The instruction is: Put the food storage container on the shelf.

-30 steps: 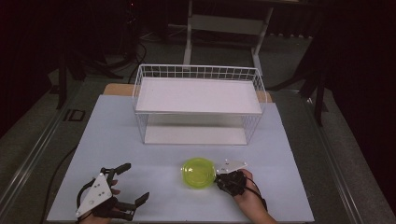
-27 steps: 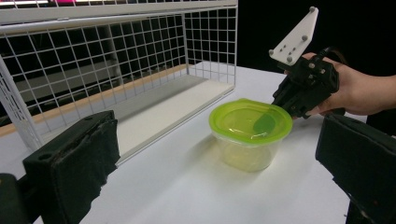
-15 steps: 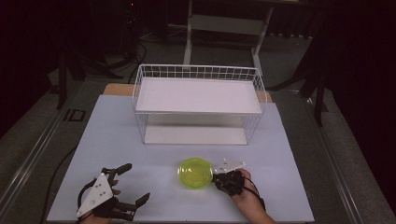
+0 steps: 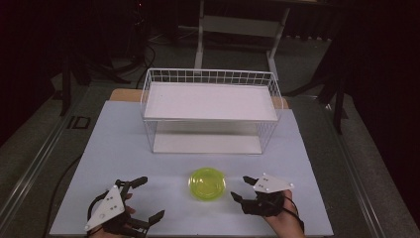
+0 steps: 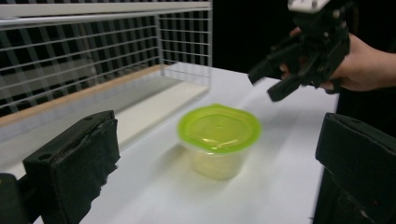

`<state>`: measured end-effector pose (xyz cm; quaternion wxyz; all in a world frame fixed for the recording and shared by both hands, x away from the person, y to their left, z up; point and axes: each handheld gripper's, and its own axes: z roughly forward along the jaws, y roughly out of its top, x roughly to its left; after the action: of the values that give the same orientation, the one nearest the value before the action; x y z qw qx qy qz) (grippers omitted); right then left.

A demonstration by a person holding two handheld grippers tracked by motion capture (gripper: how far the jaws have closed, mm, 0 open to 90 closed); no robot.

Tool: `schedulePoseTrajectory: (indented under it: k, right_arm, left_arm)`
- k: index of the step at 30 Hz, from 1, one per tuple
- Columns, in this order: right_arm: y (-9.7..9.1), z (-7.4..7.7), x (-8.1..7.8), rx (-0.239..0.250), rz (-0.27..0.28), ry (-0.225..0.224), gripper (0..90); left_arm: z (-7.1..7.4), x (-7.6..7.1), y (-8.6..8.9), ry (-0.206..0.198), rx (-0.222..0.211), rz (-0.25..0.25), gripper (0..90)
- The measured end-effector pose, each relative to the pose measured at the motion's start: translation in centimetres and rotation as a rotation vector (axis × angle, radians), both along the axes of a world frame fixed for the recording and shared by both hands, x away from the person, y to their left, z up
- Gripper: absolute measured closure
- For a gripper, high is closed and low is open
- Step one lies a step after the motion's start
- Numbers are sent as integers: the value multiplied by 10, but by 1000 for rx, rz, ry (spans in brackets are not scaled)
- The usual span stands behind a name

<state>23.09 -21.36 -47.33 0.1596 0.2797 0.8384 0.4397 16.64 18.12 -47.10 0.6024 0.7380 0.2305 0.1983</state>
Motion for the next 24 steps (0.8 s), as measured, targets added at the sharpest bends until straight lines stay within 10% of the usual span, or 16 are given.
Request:
schedulePoseTrajectory:
  k: [4,16,24]
  right_arm:
    - [-2,8,-8,74,24,15,118]
    - [4,31,-3,82,35,-57,178]
    - [9,41,10,118,53,-29,194]
  left_arm:
    - [4,-2,-9,35,-4,-48,2]
    - [32,6,-29,46,51,-78,3]
    - [54,25,-43,104,49,-91,2]
